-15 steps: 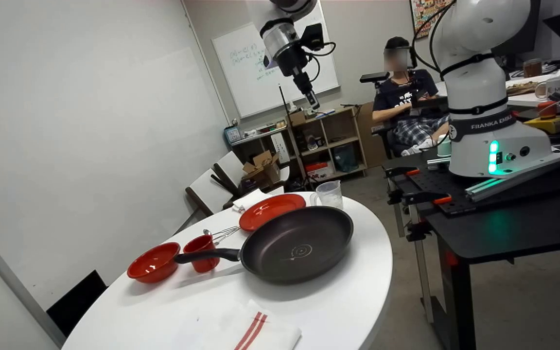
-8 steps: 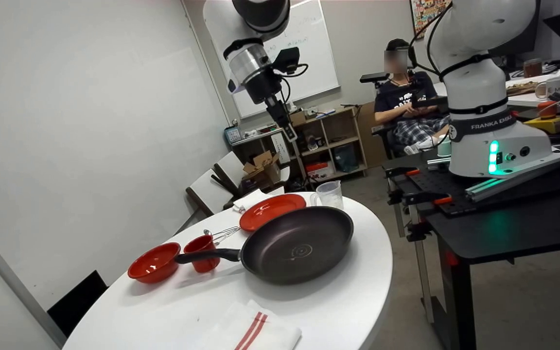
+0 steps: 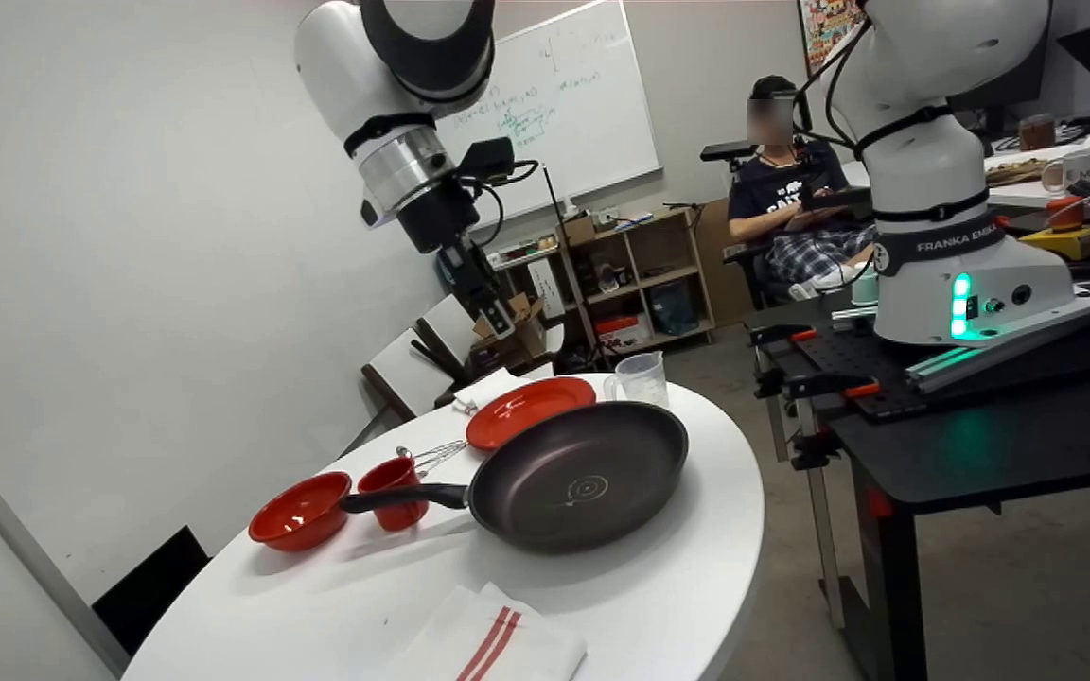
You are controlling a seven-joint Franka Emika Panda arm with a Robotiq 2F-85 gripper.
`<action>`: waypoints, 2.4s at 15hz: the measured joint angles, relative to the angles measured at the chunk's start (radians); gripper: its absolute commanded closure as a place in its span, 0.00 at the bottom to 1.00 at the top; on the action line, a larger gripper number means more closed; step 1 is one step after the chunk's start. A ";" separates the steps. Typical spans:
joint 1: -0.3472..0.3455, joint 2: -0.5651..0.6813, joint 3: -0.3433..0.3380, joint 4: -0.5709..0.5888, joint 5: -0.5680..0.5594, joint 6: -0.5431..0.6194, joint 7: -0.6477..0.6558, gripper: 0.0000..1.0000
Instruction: Use the white and red towel to wipe the black pan
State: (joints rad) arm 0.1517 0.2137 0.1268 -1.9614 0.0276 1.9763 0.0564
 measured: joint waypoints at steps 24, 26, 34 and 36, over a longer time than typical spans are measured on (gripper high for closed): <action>0.054 0.693 -0.019 0.711 0.136 0.014 0.296 0.00; 0.069 0.709 -0.012 0.718 0.141 0.014 0.298 0.00; 0.132 0.718 0.011 0.681 0.125 0.011 0.223 0.00; 0.136 0.720 0.011 0.674 0.111 0.004 0.169 0.00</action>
State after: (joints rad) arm 0.2880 0.9342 0.1380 -1.2877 0.1387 1.9805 0.2253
